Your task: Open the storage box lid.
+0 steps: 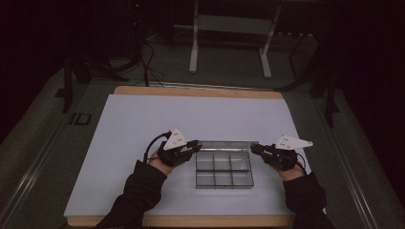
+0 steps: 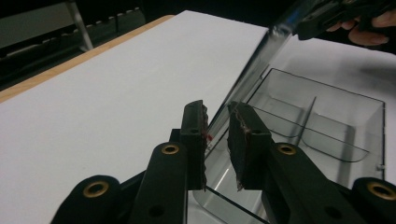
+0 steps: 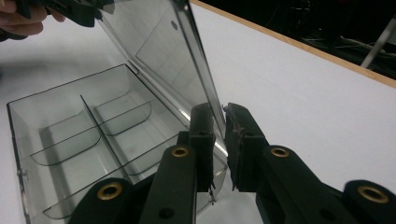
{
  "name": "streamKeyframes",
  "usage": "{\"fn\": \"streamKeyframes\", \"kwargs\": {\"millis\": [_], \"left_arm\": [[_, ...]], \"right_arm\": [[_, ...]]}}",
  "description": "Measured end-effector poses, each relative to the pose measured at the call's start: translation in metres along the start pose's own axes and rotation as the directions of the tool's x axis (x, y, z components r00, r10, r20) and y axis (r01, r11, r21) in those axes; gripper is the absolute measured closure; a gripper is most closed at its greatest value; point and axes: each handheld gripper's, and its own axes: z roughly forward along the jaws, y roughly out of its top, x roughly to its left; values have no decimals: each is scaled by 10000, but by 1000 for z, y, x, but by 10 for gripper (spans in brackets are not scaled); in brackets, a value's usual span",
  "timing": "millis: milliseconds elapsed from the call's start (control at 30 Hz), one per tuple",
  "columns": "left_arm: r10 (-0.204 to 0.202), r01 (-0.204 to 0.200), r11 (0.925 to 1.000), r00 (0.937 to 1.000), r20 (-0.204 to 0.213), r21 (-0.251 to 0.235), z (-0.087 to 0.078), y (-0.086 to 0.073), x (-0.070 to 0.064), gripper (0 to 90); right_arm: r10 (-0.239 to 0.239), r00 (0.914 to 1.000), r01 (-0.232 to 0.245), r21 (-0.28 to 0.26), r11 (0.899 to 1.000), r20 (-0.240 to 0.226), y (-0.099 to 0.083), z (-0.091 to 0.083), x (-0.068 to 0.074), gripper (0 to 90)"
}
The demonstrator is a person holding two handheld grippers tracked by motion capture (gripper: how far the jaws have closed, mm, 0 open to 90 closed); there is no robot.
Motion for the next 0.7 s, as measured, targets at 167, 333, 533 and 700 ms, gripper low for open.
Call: {"fn": "streamKeyframes", "kwargs": {"millis": [167, 333, 533, 700], "left_arm": [[13, -13, 10000, 10000, -69, 13, 4, 2, 3, 784], [-57, 56, 10000, 9998, -214, -54, 8, 4, 5, 792], [-415, 409, 9990, 9985, -345, -185, 12, 4, 9, 798], [-611, 603, 9980, 9971, -450, -188, 15, 5, 11, 798]], "right_arm": [[87, 9999, -87, -43, 10000, 128, 2, 2, -1, 820], [241, 9993, -239, -48, 9997, 269, 4, 4, -3, 824], [396, 9980, -395, -30, 9992, 483, 8, 9, -5, 822], [506, 9966, -511, 65, 9987, 650, 10, 13, -6, 816]]}}
